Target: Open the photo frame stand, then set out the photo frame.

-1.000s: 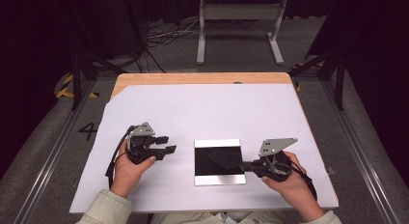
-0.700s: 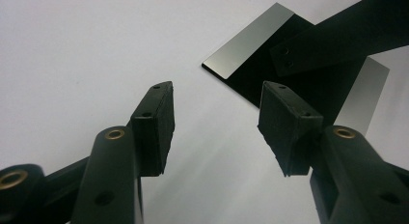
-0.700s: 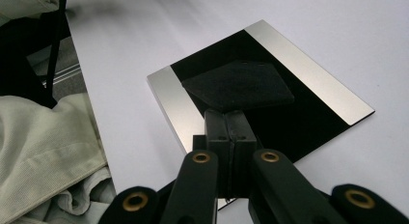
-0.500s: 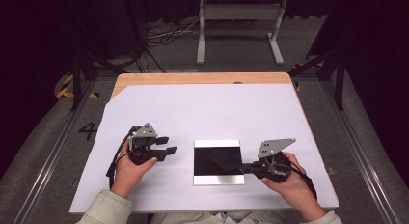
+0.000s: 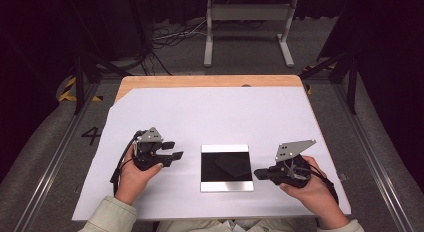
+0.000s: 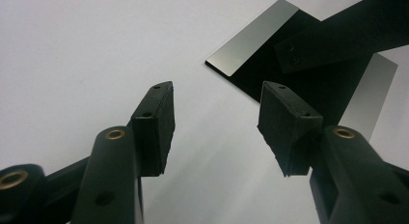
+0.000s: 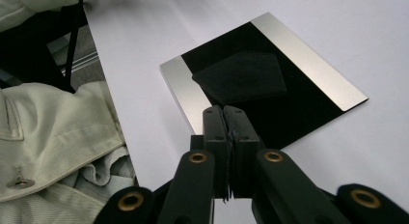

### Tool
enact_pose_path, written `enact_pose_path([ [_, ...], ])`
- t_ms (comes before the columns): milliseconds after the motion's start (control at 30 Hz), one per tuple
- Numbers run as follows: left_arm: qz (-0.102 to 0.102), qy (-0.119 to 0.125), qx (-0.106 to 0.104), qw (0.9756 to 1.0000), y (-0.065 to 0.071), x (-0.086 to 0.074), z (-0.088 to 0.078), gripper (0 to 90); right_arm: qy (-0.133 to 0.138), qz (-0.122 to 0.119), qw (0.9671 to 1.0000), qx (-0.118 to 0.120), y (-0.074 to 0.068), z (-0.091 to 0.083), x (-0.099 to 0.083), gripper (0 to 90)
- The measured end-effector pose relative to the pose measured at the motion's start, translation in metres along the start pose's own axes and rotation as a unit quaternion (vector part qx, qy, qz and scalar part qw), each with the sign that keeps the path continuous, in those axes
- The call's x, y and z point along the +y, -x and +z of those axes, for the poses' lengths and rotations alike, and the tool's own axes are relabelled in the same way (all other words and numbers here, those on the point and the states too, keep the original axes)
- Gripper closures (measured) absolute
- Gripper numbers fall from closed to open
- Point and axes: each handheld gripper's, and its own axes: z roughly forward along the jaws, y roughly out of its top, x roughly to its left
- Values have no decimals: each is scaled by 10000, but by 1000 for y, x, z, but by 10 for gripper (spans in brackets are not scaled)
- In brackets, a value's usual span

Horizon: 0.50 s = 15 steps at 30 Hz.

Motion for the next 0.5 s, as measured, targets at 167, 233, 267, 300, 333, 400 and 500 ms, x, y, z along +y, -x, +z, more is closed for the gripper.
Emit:
enact_pose_path([
  [167,-11,-10,6,10000,1,0,1,478,74,76,9999,-82,0,-8,3,842],
  [233,0,-19,26,10000,1,0,1,478,100,139,9998,-139,0,-10,4,819],
  [267,1,-23,27,10000,1,0,1,478,116,179,9996,-168,0,-11,4,809],
  [300,-22,-18,11,10000,1,0,1,478,129,216,9994,-216,1,-12,5,799],
  [333,-19,-20,10,10000,1,0,1,478,147,252,9992,-267,1,-12,5,788],
  [400,-22,-34,2,10000,1,0,1,478,207,350,9985,-364,3,-14,5,757],
  [500,-24,-34,8,10000,1,0,2,478,299,444,9973,-497,5,-16,6,710],
])
